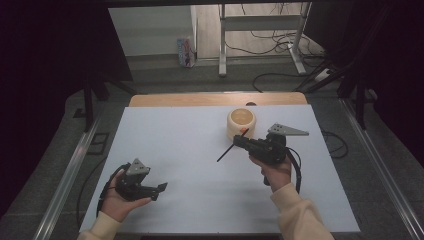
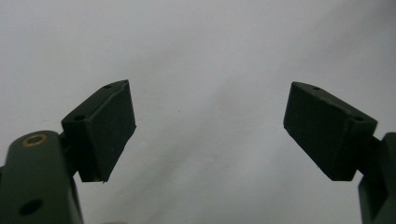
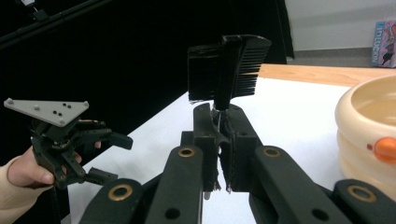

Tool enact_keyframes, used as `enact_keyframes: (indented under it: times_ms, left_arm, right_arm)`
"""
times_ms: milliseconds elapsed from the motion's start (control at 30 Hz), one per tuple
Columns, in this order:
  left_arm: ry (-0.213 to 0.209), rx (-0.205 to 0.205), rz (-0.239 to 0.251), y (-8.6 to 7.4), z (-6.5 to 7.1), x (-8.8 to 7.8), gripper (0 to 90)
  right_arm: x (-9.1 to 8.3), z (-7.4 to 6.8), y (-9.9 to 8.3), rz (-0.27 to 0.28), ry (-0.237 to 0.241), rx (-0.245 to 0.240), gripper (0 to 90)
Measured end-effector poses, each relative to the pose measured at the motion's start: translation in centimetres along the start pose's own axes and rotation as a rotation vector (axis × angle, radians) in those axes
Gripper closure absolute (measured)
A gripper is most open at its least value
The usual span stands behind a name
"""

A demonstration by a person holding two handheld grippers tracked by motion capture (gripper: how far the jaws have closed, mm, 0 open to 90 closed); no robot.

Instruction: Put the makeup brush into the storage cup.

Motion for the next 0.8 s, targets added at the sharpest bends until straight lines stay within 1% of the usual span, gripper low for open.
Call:
enact_keyframes:
  times_ms: [167, 267, 500, 600, 800]
  left_arm:
    - [-0.002, 0.007, -0.008, 0.0, 0.0, 0.1, 17.2]
    - [-0.004, 0.006, -0.008, -0.1, 0.1, 0.1, 17.3]
    - [-0.004, 0.005, -0.008, 0.0, 0.2, 0.1, 17.2]
    - [-0.003, 0.012, -0.008, 0.0, 0.1, 0.2, 17.2]
    - [-0.001, 0.005, -0.012, -0.1, 0.0, 0.2, 17.1]
  right_arm:
    - [0.2, 0.1, 0.9, 0.013, 0.0, -0.02, 85.7]
    - [0.1, 0.3, 1.4, 0.024, -0.003, -0.022, 85.7]
    - [-0.1, 1.2, 2.6, 0.051, -0.02, -0.03, 85.7]
    - [0.2, 1.6, 3.4, 0.059, -0.028, -0.036, 85.7]
    - [0.8, 2.3, 4.6, 0.078, -0.034, -0.043, 85.7]
Point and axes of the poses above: each handheld gripper's, and its own axes: x roughly forward along the jaws, y roughly out of its top, z roughly to its right, the point moved 7 cm from there along x, roughly forward along the jaws, and after that the axes turned 4 degrees about y, right-handed, at the moved point
